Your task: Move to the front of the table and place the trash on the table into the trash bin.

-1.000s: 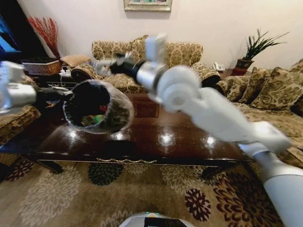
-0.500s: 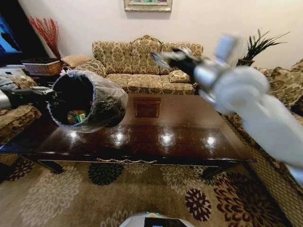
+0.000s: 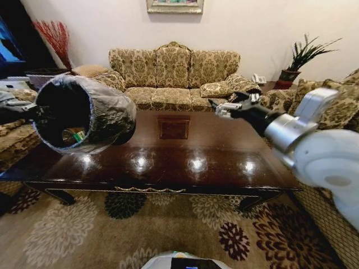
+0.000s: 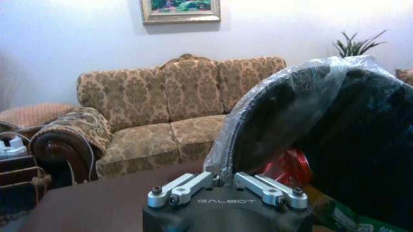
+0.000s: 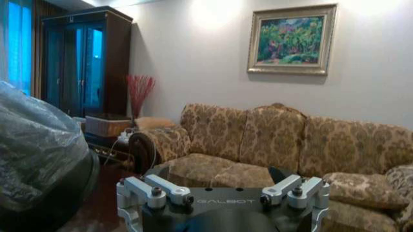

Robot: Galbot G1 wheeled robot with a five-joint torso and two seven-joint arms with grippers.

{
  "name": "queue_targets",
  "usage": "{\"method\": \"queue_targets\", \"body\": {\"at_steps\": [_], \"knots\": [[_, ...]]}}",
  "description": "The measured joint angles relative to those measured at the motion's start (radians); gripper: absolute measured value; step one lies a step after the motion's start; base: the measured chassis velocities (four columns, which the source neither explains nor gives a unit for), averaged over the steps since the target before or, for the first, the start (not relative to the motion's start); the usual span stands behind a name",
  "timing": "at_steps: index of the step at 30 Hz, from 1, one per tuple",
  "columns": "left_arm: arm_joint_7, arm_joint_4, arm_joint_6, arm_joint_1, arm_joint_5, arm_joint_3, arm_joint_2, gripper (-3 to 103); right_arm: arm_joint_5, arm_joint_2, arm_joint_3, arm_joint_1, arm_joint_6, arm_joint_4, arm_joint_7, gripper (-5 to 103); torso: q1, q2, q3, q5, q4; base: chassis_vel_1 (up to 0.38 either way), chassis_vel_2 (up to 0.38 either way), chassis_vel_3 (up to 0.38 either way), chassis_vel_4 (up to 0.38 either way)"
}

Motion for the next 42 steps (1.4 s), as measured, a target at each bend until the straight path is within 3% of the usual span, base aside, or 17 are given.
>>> {"method": "queue_targets", "body": {"at_steps": [11, 14, 21, 23, 32, 42], "knots": [[0.0, -0.01, 0.0, 0.0, 0.001, -0.002, -0.021, 0, -0.014, -0.014, 0.046, -0.111, 0.005, 0.029, 0.007, 100, -0.001, 0.0, 0.0, 0.0006, -0.0001, 0.22, -0.217, -0.224, 0.226], [-0.005, -0.021, 0.0, -0.005, 0.001, 0.001, -0.033, 0, -0.062, -0.002, 0.018, -0.12, 0.043, 0.025, 0.001, 100, -0.001, 0.0, 0.0, -0.0005, -0.0001, 0.296, -0.297, -0.289, 0.289], [-0.031, -0.068, 0.0, -0.02, 0.005, 0.02, -0.076, 0, -0.149, 0.047, 0.012, -0.158, 0.019, 0.015, -0.036, 100, -0.002, 0.001, -0.001, 0.0006, 0.0001, 0.184, -0.179, -0.204, 0.197], [-0.041, -0.096, 0.0, -0.021, 0.01, 0.028, -0.103, 0, -0.213, 0.075, -0.019, -0.164, 0.016, -0.005, -0.058, 100, -0.001, 0.0, 0.0, -0.0001, 0.0001, 0.016, -0.027, -0.01, 0.018], [-0.024, -0.113, -0.001, -0.006, 0.029, 0.015, -0.15, 0, -0.248, 0.11, -0.157, -0.123, 0.005, -0.006, -0.058, 100, 0.0, 0.0, 0.0, 0.0, -0.0003, 0.001, 0.063, -0.012, -0.07], [-0.018, -0.108, -0.001, -0.009, 0.024, 0.011, -0.138, 0, -0.25, 0.088, -0.119, -0.146, -0.001, 0.007, -0.058, 100, -0.001, 0.0, 0.0, 0.0006, -0.0002, 0.205, 0.151, -0.182, -0.156]]}}
